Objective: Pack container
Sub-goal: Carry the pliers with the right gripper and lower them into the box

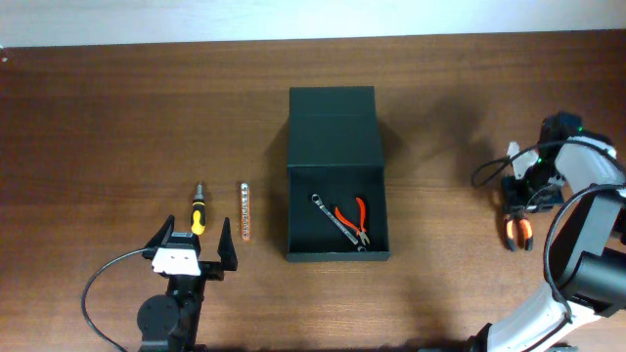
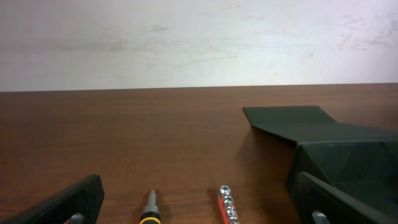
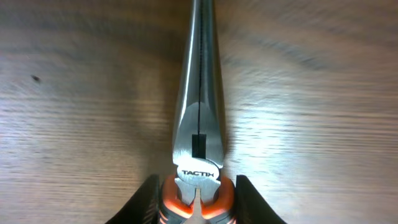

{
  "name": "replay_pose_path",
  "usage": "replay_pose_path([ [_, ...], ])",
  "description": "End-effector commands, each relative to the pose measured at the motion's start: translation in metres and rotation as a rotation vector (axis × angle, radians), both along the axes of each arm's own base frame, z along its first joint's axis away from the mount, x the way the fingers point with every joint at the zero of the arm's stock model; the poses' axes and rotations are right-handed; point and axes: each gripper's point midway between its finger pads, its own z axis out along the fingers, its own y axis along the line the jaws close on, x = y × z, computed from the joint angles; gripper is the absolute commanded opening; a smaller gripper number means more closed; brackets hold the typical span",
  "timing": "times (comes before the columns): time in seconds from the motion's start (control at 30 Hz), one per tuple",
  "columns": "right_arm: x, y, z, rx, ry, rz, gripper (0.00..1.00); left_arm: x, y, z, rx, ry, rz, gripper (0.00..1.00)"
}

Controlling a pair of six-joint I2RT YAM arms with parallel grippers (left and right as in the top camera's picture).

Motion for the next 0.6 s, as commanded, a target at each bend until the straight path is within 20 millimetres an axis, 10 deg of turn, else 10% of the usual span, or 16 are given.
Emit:
replay_pose_path([
  [0.0,0.020,-0.012,0.023,-0.033,-0.049,-0.020,0.23,0.000,0.001,-0.001,0.016,0.000,0.005,0.99],
  [0.33,0.051,0.006,0.082,-0.038,-0.100,0.050,0.04,0.000,0.001,-0.001,0.016,0.000,0.005,0.99],
  [0.57,0.094,0.077,0.134,-0.052,-0.209,0.250,0.04,0.000,0.001,-0.001,0.016,0.000,0.005,0.99],
])
